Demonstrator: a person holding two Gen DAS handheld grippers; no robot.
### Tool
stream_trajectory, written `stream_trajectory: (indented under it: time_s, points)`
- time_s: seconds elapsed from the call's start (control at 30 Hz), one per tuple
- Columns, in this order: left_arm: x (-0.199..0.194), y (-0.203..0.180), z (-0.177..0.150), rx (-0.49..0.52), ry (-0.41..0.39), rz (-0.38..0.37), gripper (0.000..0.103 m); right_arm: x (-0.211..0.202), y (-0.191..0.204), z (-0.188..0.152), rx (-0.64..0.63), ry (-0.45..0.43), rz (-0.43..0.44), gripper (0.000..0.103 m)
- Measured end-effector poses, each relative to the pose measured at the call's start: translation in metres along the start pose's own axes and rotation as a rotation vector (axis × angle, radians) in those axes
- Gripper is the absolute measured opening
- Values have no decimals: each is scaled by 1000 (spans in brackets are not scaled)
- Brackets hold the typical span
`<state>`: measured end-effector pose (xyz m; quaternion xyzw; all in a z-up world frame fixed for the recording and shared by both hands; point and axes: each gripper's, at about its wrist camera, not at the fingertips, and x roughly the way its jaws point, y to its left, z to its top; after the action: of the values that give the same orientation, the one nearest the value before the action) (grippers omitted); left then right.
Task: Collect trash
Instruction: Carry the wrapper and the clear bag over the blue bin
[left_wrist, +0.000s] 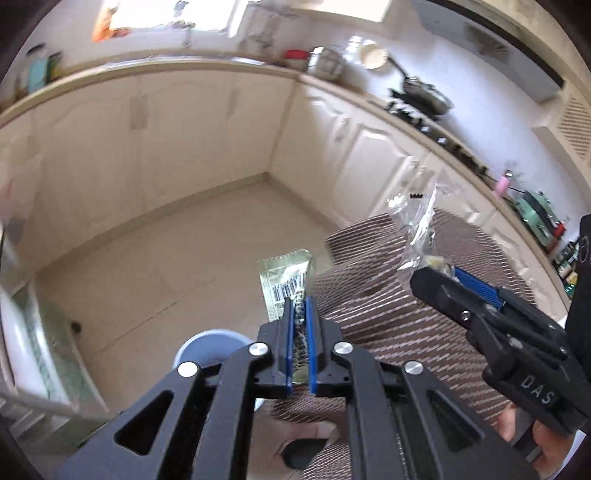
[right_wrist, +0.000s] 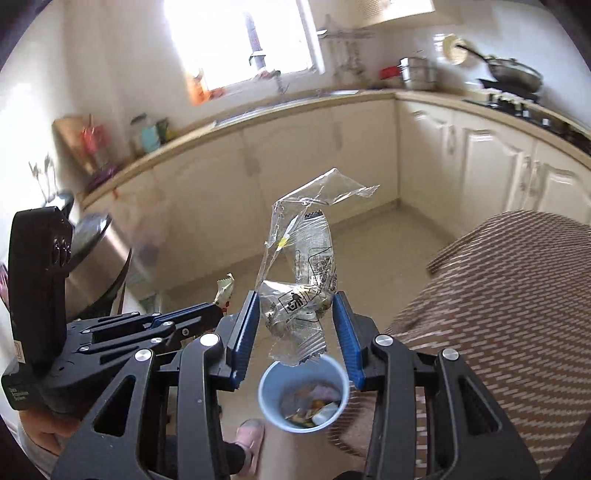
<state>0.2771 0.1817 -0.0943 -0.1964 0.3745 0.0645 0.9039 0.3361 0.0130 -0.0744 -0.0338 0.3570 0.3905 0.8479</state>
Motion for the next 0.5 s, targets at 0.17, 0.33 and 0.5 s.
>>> stream_trajectory:
  time_s: [0.17, 0.33, 0.5]
  points:
    - [28, 63, -31, -74, 66, 17, 6, 68, 30, -33, -16, 114, 9, 39]
    - [85, 104, -62, -140, 172, 26, 5, 141, 38, -80, -41, 273, -35, 39]
    - [144, 128, -86, -194, 268, 4, 5, 184, 21, -105, -45, 352, -108, 39]
